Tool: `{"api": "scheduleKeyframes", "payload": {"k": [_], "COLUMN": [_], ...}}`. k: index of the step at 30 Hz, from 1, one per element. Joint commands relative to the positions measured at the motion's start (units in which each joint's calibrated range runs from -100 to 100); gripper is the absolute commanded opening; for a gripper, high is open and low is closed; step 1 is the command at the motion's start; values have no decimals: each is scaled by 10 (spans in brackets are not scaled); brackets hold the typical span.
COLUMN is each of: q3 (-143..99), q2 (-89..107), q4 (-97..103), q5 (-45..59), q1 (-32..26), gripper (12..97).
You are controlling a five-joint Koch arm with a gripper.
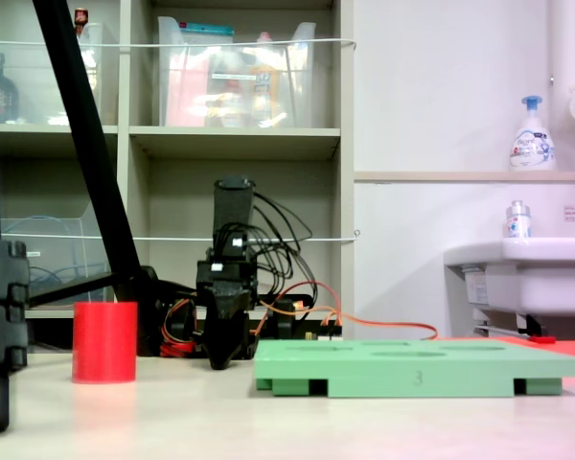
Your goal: Put the cylinder block into the corresponding hole
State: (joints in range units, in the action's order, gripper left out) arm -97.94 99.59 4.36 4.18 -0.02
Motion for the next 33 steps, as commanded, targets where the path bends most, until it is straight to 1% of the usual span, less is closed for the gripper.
{"api": "scheduleKeyframes", "payload": {"k": [1, 16, 20, 23, 26, 29, 31, 33], "q3": [-21, -21, -21, -21, -21, -21, -21, -21], "q2": [4, 4, 4, 4, 4, 4, 4, 4], "q4": [-20, -19, -21, -20, -18, 47, 134, 277], "q5": [-2, -2, -2, -2, -1, -6, -65, -182], "q1": [2, 2, 2, 2, -15, -13, -9, -6], "gripper": [494, 494, 477, 487, 487, 489, 489, 489]}}
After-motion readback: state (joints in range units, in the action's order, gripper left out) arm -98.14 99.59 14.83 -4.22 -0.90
